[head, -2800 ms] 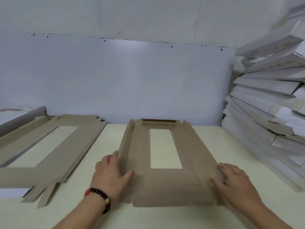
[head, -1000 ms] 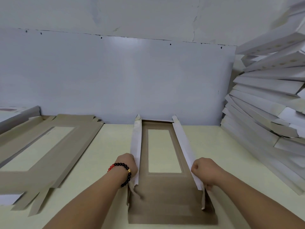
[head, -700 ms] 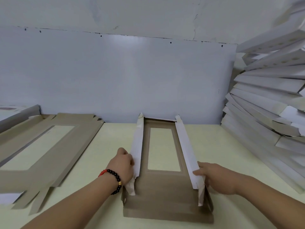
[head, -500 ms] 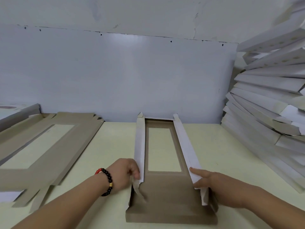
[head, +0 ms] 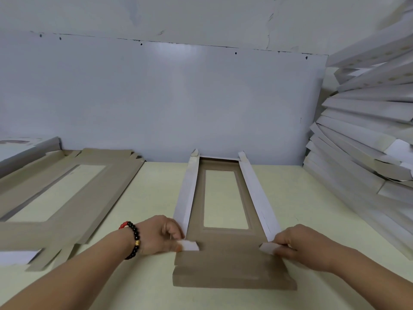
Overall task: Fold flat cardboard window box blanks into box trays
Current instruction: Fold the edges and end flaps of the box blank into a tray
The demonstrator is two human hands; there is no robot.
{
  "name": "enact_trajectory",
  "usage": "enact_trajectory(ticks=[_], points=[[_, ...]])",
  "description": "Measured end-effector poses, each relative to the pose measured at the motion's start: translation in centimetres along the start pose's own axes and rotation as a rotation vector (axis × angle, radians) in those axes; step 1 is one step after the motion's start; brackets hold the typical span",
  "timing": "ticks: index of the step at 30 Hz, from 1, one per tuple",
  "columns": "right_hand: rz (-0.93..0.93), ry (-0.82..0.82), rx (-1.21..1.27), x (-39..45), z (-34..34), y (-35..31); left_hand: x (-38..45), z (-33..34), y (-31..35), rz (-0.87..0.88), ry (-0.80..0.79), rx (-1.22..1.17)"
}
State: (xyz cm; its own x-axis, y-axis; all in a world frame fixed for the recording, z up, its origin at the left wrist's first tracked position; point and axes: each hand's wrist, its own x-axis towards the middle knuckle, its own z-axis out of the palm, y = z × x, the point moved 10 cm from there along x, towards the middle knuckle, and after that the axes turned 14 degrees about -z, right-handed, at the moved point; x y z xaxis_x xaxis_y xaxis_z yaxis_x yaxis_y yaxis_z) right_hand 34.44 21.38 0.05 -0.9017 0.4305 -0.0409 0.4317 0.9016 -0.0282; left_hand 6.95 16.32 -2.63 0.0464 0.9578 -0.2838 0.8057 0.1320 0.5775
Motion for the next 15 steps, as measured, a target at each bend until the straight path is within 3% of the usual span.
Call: enact_trajectory(ticks=[8, 15], points=[[0.128, 0.005, 0.096, 0.7, 0.9, 0.0, 0.2, 0.6, 2.0, 0.001, 0.241, 0.136], [0.171, 0.028, 0.176, 0.2, 1.4, 0.0, -0.4, 1.8, 2.8, 0.143, 0.247, 0.230]])
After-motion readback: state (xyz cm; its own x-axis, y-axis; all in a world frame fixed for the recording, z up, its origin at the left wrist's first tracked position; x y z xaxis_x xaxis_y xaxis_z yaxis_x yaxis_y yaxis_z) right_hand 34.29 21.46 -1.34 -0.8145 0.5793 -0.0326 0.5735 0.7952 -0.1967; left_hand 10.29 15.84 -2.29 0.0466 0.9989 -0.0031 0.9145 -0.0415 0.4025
